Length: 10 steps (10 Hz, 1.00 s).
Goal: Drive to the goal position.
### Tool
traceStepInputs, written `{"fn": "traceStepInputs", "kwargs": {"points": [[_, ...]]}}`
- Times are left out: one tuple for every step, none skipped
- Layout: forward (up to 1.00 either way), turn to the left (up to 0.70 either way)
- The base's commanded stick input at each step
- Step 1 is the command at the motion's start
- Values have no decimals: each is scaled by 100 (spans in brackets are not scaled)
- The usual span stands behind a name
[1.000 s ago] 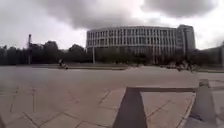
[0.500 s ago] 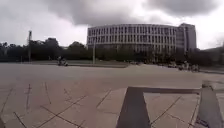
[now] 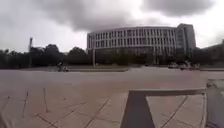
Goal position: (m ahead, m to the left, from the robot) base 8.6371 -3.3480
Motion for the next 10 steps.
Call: {"fn": "traceStepInputs", "kwargs": {"points": [[30, -6], [30, -6], [30, -6], [30, -6], [30, -8], [30, -11], [30, -12], [30, -13], [30, -13], [30, -13]]}}
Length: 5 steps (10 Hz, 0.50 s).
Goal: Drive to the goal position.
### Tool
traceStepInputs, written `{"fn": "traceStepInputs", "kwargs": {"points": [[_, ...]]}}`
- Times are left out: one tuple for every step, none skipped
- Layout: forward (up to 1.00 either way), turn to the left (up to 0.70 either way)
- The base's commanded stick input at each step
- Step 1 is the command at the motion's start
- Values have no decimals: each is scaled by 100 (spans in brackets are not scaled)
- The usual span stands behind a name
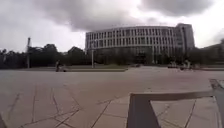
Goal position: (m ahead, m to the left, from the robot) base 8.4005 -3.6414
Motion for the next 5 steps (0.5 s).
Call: {"fn": "traceStepInputs", "kwargs": {"points": [[30, -13], [30, -13], [30, -13], [30, -13], [30, -13]]}}
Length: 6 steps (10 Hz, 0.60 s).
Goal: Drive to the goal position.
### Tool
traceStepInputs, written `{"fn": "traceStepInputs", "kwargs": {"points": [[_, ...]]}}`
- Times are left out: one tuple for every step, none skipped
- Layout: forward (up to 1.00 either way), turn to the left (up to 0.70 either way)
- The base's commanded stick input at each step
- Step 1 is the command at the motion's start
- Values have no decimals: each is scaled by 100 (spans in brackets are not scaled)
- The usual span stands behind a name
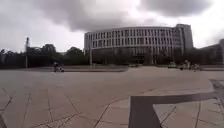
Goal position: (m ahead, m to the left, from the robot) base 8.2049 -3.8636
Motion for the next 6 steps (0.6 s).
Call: {"fn": "traceStepInputs", "kwargs": {"points": [[30, -13], [30, -14], [30, -15], [30, -15], [30, -15], [30, -15]]}}
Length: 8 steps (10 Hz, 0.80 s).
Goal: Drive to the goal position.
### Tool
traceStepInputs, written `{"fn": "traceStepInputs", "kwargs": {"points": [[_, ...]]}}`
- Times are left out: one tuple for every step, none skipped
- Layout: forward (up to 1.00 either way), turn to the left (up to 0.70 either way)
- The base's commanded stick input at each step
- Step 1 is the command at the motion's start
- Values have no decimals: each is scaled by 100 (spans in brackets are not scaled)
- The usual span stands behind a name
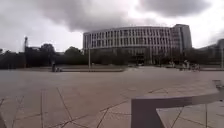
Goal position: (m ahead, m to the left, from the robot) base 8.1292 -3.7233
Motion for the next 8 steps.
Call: {"fn": "traceStepInputs", "kwargs": {"points": [[30, -15], [30, -15], [30, -15], [30, -15], [30, -15], [30, -15], [30, -15], [30, -15]]}}
